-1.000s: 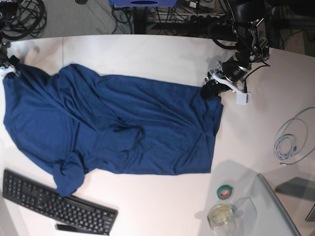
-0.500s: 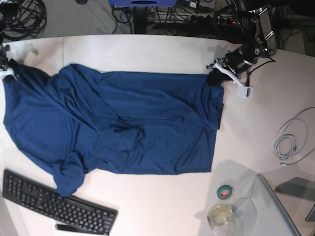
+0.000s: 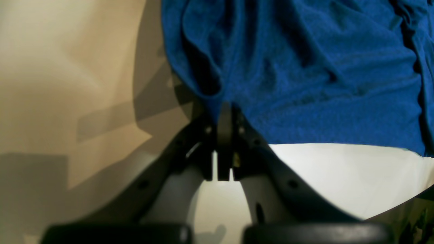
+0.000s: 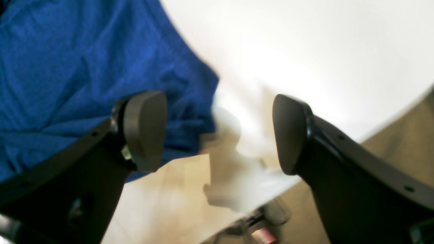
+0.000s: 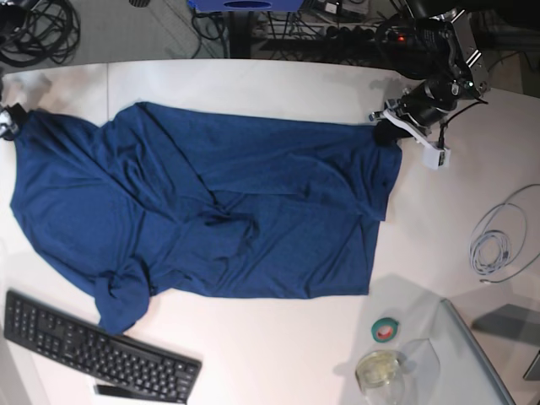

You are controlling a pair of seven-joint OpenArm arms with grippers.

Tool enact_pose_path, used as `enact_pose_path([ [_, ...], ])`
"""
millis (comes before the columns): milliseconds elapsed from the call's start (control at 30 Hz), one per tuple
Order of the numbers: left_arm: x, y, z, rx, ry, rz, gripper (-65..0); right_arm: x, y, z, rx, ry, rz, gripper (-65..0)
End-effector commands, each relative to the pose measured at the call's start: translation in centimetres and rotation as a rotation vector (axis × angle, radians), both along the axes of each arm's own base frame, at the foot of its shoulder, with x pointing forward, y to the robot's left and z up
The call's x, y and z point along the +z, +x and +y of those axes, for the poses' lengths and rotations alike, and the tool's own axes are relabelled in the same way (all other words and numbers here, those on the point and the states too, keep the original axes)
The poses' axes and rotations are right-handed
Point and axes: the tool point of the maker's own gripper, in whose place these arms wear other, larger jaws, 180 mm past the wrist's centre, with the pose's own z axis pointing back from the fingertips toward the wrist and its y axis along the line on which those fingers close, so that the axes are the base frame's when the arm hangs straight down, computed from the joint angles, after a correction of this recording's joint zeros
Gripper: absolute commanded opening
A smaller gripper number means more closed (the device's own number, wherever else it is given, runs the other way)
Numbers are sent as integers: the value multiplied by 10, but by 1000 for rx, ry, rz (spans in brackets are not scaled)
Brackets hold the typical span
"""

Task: Layout the t-shirt on the table in an organized manner, then fold the t-shirt properly
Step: 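Hold the shirt edge with both grippers and stretch it taut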

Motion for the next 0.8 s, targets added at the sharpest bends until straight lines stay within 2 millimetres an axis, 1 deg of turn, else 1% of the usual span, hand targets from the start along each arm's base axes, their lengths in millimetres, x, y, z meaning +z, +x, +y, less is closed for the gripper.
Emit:
enact_pose_path([
  [0,8,7,3,-2,4,-36,-650,5,2,-7,-7,-6,-23,-203],
  [67,8,7,4,-2,6,-36,-650,-4,0,0,-10,40,-34,-203],
  [133,8,7,4,-3,7,-35,-650,-9,4,10,39,66,-49,-203],
  [200,8,7,5,-3,8,-35,-650,-14,7,16,68,94,-47,-204],
  [233,8,7,5,-3,8,-35,-650,-16,8,14,70,107,-36,-210],
  [267,9,7,5,-4,11,-37,-650,-19,8,15,74,120,-28,-237],
  [300,8,5,5,-5,12,-33,-650,-22,6,14,68,132,-20,-293],
  [333,9,3,5,-5,15,-33,-650,-22,5,10,61,132,-19,-372],
  [367,11,5,7,-8,21,-39,-650,-21,5,7,61,128,-20,-468],
  [400,14,6,11,-12,37,-46,-650,-17,8,2,64,118,-23,-578],
  [433,18,8,14,-14,46,-56,-650,-14,9,-3,66,110,-22,-644],
  [467,21,9,17,-17,57,-58,-650,-13,9,-6,71,107,-15,-650],
  [533,24,9,23,-32,80,-43,-650,-8,9,-13,84,103,3,-642],
  [600,31,11,28,-52,107,-40,-650,0,20,-18,100,102,0,-642],
  [667,39,15,29,-63,127,-56,-650,7,22,-25,101,105,6,-644],
  [767,49,17,30,-81,159,-69,-650,30,26,-36,105,61,-10,-644],
])
